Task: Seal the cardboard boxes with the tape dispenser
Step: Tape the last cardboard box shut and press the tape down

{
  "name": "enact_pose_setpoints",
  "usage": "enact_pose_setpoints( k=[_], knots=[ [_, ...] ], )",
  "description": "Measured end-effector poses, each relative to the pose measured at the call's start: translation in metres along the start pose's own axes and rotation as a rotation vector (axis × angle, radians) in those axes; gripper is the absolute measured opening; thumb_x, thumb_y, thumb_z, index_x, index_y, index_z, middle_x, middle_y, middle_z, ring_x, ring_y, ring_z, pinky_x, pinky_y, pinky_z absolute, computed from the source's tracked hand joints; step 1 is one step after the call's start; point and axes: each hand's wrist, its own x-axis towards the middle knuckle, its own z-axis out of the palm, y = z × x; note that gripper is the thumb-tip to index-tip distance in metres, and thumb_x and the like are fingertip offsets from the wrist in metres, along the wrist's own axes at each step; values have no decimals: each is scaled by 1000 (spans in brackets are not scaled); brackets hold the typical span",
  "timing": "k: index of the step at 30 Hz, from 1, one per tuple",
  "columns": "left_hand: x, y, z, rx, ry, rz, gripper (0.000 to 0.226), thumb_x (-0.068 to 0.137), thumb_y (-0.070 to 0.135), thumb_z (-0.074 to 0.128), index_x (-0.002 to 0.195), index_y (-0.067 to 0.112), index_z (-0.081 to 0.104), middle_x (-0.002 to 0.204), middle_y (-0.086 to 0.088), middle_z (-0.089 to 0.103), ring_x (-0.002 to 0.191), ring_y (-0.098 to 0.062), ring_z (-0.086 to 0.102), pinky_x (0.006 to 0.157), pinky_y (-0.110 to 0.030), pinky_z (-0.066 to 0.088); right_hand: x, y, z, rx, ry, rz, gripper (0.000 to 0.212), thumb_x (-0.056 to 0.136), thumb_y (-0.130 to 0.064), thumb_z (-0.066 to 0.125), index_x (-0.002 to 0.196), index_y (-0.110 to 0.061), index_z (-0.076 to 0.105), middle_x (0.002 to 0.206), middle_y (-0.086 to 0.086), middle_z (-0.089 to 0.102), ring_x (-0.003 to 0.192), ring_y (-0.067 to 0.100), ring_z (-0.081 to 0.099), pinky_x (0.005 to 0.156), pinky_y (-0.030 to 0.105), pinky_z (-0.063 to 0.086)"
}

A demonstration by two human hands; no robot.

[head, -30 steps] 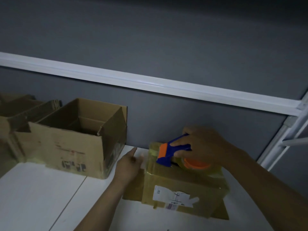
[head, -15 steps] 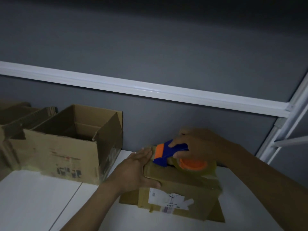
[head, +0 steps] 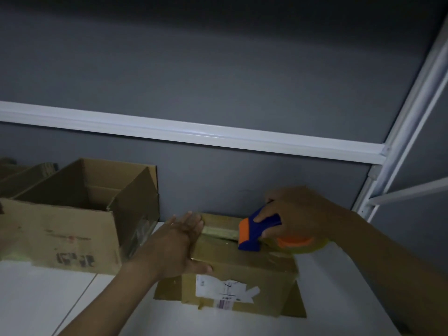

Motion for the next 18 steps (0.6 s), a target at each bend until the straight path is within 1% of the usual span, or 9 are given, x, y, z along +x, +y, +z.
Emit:
enact_pose_setpoints(
  k=[2, 4, 6, 7, 9, 11, 13, 15, 18],
  knots=[
    [3, 17, -3, 41, -12, 45, 129, 53, 94, 10, 155, 17, -4, 161, 3, -12, 139, -7, -23, 110, -28, -18, 2, -2, 3, -4, 18, -5, 46, 85, -62, 54, 126, -41, 58, 114, -12, 53, 97, 4, 47, 75, 20, 31],
    [11, 38, -1, 0, -42, 57, 133, 52, 96, 13, 154, 14, -7, 161, -1, -14, 145, -11, -19, 110, -25, -17, 4, -1, 5, 5, 22, -13, 45, 85, -61, 55, 125, -40, 59, 113, -12, 53, 93, 3, 45, 73, 20, 28],
    [20, 54, 7, 1, -51, 32, 129, 61, 94, 23, 154, 12, -9, 160, -3, -17, 148, -18, -15, 114, -27, -14, 5, 0, 6, 16, 33, -21, 44, 85, -61, 56, 123, -40, 60, 108, -15, 51, 88, 2, 42, 68, 16, 26],
    [23, 58, 10, 10, -40, 20, 127, 62, 93, 22, 154, 12, -10, 160, -4, -17, 148, -20, -15, 117, -30, -11, 6, 1, 6, 24, 32, -23, 44, 85, -61, 57, 123, -39, 61, 107, -15, 50, 86, 2, 39, 65, 12, 24],
    [26, 59, 15, 26, -1, 25, 131, 52, 95, 11, 154, 15, -8, 161, -1, -13, 149, -21, -13, 120, -33, -7, 7, 2, 5, 36, 27, -26, 43, 84, -59, 58, 122, -39, 61, 105, -14, 50, 83, 1, 37, 63, 8, 20],
    [28, 52, 18, 33, 34, 42, 137, 43, 97, 4, 154, 17, -5, 161, 4, -9, 149, -18, -10, 118, -30, -9, 4, 2, 1, 39, 34, -12, 43, 84, -59, 59, 122, -39, 62, 98, -18, 45, 81, 0, 36, 61, 9, 19],
    [29, 44, 17, 23, 54, 50, 140, 39, 98, 2, 155, 19, -1, 156, 11, -11, 147, -13, -8, 113, -25, -11, 0, 3, -4, 64, 36, 20, 43, 84, -58, 59, 123, -41, 60, 92, -21, 37, 79, -2, 35, 60, 9, 21],
    [32, 35, 16, -8, 47, 54, 138, 42, 100, 11, 155, 21, 0, 147, 16, -13, 147, -10, -5, 109, -21, -14, -5, 5, -7, 95, 30, 53, 44, 85, -59, 58, 126, -42, 58, 89, -21, 36, 79, -1, 36, 60, 11, 23],
    [34, 24, 12, -28, 29, 81, 128, 52, 98, 25, 155, 26, -2, 153, 16, -11, 147, -8, -6, 107, -17, -15, -17, 13, -7, 117, 25, 102, 44, 85, -60, 57, 126, -45, 57, 83, -19, 37, 73, 0, 38, 59, 14, 23]
  ],
)
